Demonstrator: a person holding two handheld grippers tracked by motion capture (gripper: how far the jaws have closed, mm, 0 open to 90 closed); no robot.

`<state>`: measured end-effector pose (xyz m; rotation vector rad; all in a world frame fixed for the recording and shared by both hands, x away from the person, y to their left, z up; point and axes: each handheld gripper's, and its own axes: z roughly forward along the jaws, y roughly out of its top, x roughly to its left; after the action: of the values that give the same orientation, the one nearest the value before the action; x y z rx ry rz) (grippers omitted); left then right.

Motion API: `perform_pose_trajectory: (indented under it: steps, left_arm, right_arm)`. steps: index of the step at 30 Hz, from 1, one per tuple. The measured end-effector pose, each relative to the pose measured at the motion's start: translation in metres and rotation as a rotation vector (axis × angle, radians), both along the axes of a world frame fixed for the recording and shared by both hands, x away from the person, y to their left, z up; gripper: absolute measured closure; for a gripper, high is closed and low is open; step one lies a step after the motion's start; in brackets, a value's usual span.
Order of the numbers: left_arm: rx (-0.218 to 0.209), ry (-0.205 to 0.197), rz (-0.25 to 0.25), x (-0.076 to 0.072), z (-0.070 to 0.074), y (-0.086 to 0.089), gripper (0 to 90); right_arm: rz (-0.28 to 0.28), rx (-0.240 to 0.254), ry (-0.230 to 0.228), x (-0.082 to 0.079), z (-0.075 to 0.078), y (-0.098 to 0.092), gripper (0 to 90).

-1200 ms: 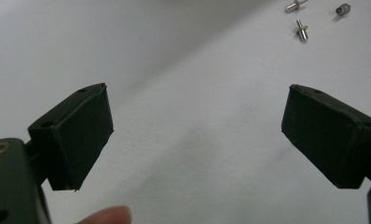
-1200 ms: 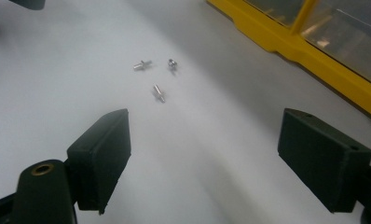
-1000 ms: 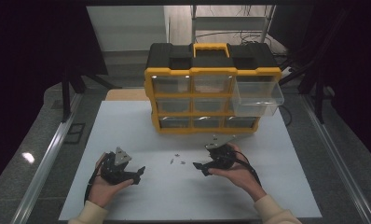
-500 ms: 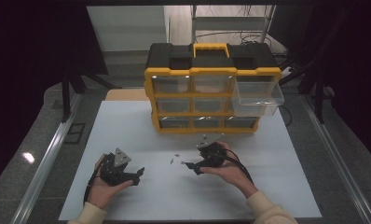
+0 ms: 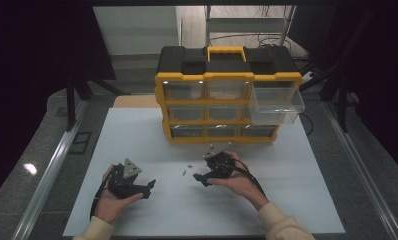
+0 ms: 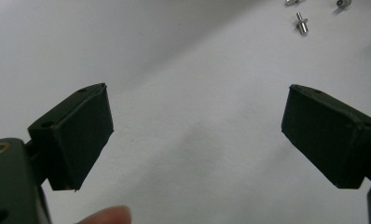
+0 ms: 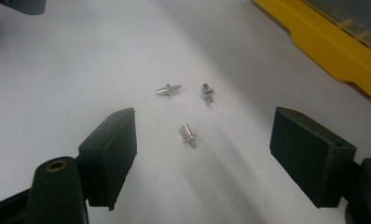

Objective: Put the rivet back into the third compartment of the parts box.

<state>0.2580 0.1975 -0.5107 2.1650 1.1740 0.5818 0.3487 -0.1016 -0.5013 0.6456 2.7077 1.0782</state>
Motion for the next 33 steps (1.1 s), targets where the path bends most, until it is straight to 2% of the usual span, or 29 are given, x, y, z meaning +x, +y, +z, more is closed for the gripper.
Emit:
perform_pose_trajectory:
  steps: [12,18,21,33]
  left_arm:
    - [0.002,0.001,-0.003,0.0,0.0,0.0,9.5]
    - [0.002,0.0,-0.004,0.0,0.0,-0.001,9.5]
    - [0.0,-0.002,-0.002,0.0,0.0,-0.001,9.5]
    - [0.004,-0.002,-0.003,0.0,0.0,0.0,9.5]
  right_arm:
    - [0.0,-0.021,0.033,0.007,-0.01,0.01,29.6]
    - [0.008,-0.049,0.038,0.009,-0.014,0.016,34.0]
    - [0.012,-0.063,0.043,0.009,-0.015,0.02,37.7]
    - [0.028,-0.129,0.012,0.006,-0.021,0.027,56.8]
